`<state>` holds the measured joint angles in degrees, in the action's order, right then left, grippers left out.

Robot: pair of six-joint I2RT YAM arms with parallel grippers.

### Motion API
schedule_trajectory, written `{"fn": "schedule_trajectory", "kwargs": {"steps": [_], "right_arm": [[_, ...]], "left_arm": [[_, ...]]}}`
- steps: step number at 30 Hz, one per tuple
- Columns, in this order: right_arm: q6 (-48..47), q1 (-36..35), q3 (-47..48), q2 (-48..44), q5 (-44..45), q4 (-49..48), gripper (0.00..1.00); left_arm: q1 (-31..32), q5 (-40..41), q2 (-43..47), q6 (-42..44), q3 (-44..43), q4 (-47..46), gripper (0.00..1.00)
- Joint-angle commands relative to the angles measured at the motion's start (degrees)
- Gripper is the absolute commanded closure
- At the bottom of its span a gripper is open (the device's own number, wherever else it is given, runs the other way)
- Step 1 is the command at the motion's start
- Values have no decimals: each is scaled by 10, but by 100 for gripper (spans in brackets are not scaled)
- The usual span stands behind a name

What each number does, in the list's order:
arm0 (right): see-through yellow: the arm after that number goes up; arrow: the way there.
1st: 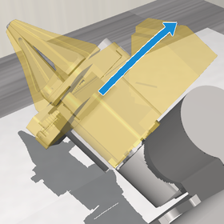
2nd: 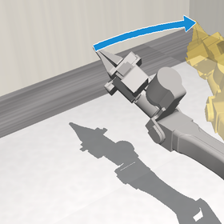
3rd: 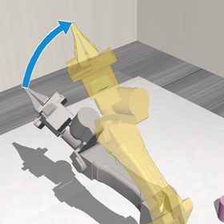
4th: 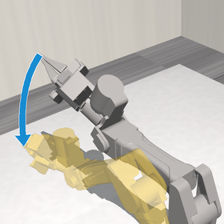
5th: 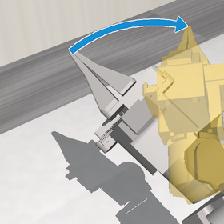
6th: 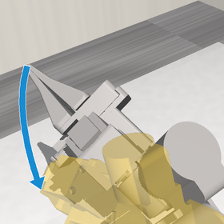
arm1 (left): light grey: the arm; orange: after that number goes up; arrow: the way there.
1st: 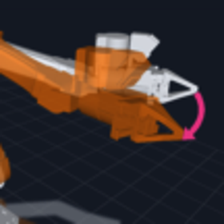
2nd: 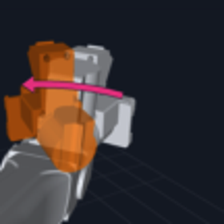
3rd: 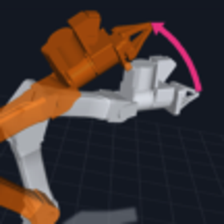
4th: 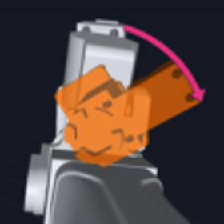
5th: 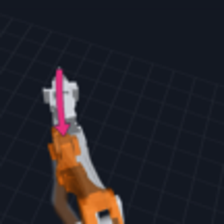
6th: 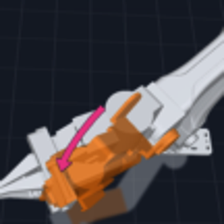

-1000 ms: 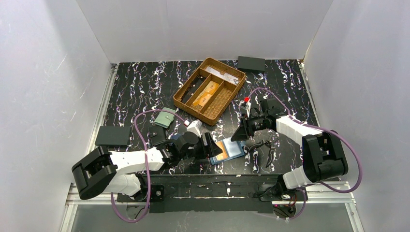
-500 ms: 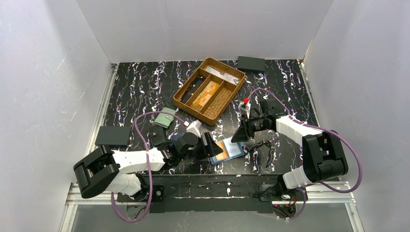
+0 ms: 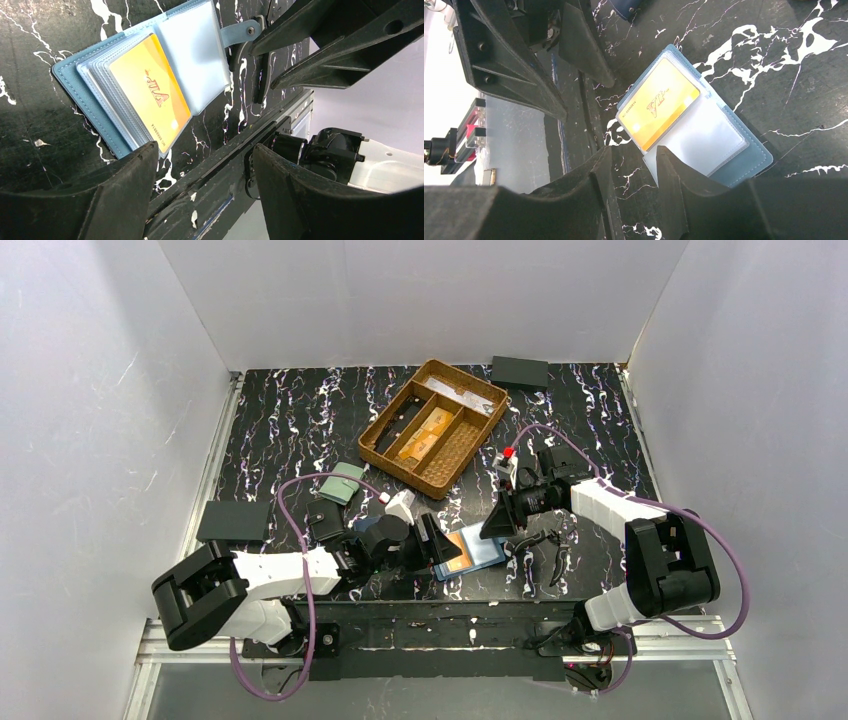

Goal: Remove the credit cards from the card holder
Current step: Remove the credit card from the card holder.

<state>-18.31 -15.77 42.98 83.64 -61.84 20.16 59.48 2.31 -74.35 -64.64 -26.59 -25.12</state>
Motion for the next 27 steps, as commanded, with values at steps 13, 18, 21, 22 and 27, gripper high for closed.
{"fn": "schedule_trajectory", "kwargs": {"steps": [13, 18, 21, 22, 27], "right_arm": [[-54, -2, 40, -8, -27, 64, 53], [-50, -2, 33, -33, -24, 54, 52], [-48, -2, 27, -50, -22, 47, 52], [-44, -2, 22, -55, -21, 39, 52], [-6, -2, 5, -57, -19, -7, 51]], "left_arm": [[3, -4, -19, 6, -15, -23, 33], [3, -5, 0, 1, -8, -26, 34], [3, 1, 17, 0, 3, -26, 34], [3, 3, 24, 0, 8, -26, 34], [3, 4, 57, -1, 26, -27, 34]]}}
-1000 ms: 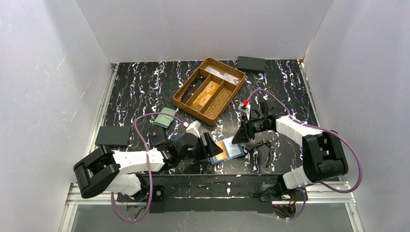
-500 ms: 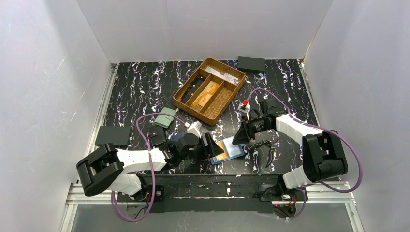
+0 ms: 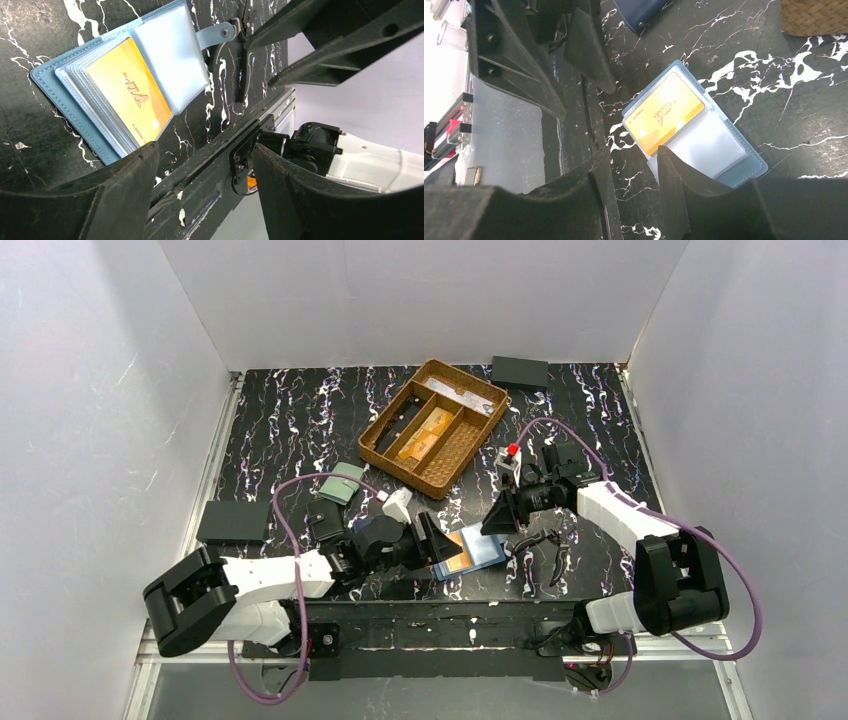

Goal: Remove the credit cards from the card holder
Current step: Remove the credit card from the card holder.

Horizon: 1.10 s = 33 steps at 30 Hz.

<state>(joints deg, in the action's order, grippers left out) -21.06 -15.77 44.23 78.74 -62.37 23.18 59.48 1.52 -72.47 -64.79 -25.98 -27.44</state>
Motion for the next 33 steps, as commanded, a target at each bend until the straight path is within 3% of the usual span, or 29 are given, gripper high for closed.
{"fn": "schedule_trajectory", "kwargs": {"steps": [1, 9, 21, 27, 33], "right_arm": [[18, -2, -6, -4, -14, -32, 51], [33, -2, -6, 8, -14, -41, 51], [278, -34, -80, 30, 58, -274, 50], [347, -65, -73, 65, 119, -290, 50], [350, -73, -63, 89, 123, -278, 50]], "left_arm": [[3, 13, 43, 2, 24, -5, 34], [3, 34, 45, 3, 39, -17, 33], [3, 53, -25, -2, 22, -53, 34], [3, 55, -46, -4, 17, -78, 34], [3, 60, -54, -6, 25, -89, 34]]}}
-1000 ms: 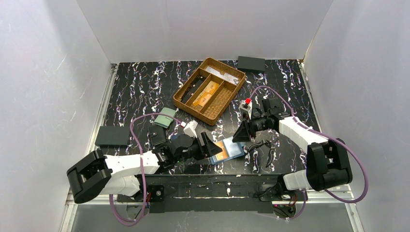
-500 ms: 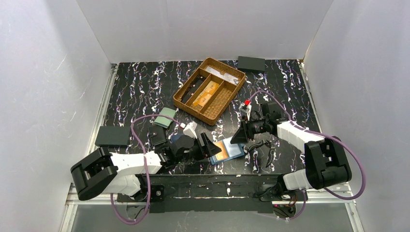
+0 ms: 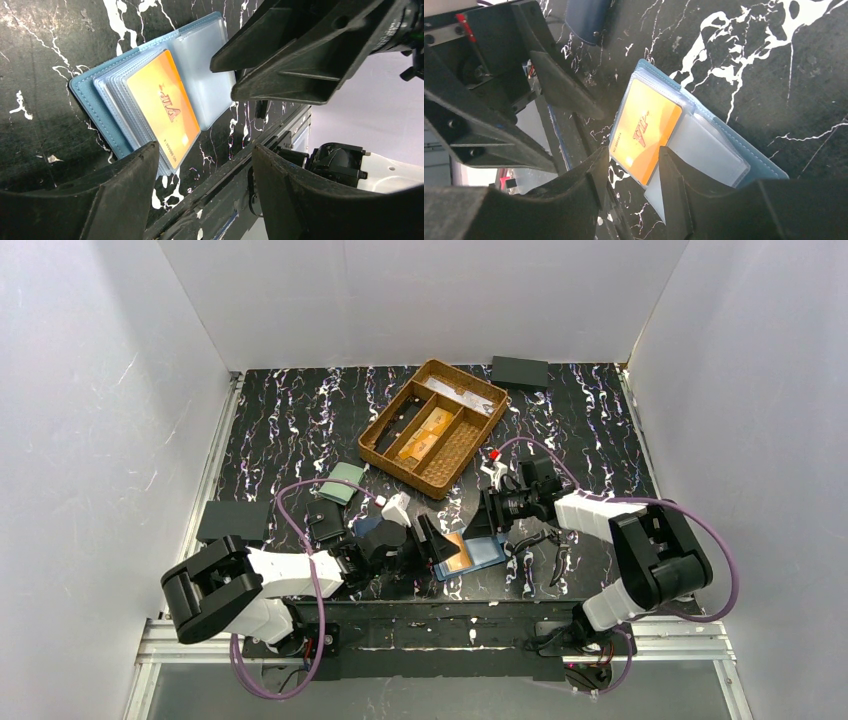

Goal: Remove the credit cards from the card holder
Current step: Remove the credit card from the card holder.

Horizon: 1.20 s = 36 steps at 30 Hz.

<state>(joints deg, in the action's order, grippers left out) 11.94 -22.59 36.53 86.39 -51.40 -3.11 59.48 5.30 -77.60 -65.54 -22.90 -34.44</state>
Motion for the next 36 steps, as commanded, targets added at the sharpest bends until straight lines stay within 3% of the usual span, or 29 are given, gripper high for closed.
{"fn": "schedule_trajectory", "kwargs": {"steps": [1, 16, 36], "right_arm": [[19, -5, 15, 16, 16, -13, 50], [14, -12, 28, 50, 27, 6, 51], [14, -13, 40, 77, 30, 20, 54]], "left_arm": [[3, 24, -4, 1, -5, -21, 34], [-2, 29, -29, 0, -2, -48, 43], [-5, 24, -46, -5, 0, -48, 45]]}}
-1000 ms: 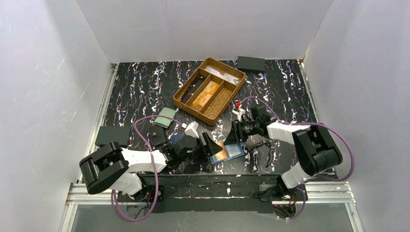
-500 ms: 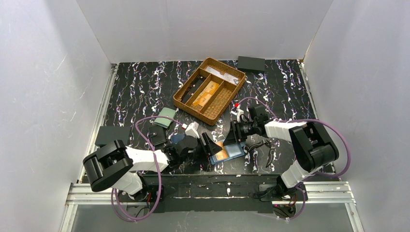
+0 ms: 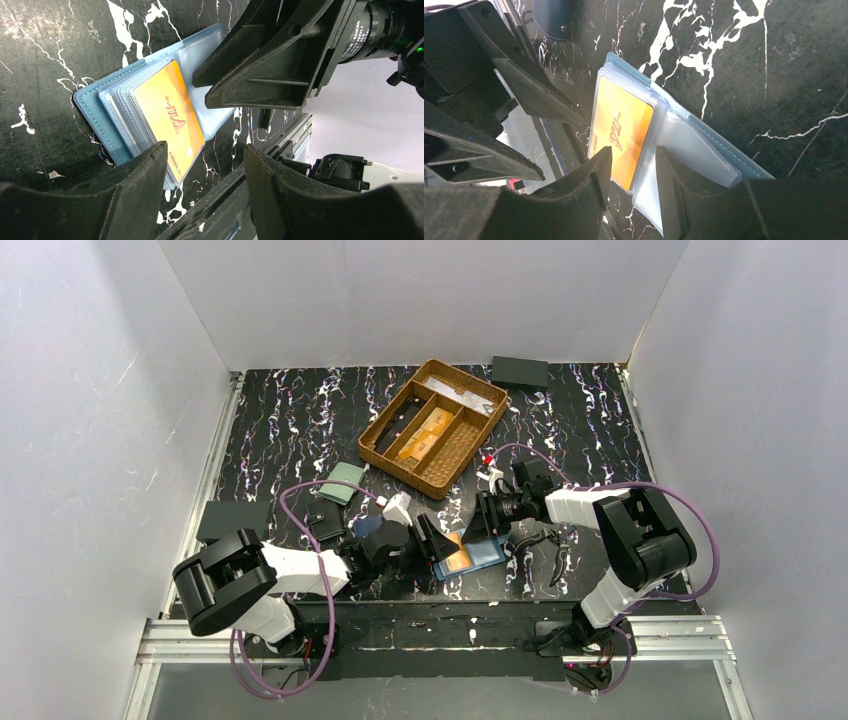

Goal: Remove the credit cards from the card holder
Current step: Remove the credit card from the card holder.

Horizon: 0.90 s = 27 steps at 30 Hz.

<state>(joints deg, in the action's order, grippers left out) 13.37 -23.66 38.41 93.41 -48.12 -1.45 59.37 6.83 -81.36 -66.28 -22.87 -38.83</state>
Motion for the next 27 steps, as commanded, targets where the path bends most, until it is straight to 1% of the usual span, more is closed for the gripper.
{"fn": "schedule_trajectory", "kwargs": {"steps": [1, 5, 23, 25, 27], "right_arm": [[-1, -2, 21, 7, -2, 4, 54], [-2, -2, 22, 7, -1, 6, 55], [-7, -2, 26, 11, 3, 13, 55], [-7, -2, 25, 11, 4, 13, 55], [-7, -2, 25, 12, 3, 13, 55]], "left_arm": [[-4, 8, -9, 2, 0, -4, 46], [-5, 10, -8, 0, 2, -4, 48], [-6, 14, -14, -11, -2, 17, 47], [-6, 17, -16, -19, -3, 26, 48], [-6, 20, -16, -21, -4, 32, 52]]}}
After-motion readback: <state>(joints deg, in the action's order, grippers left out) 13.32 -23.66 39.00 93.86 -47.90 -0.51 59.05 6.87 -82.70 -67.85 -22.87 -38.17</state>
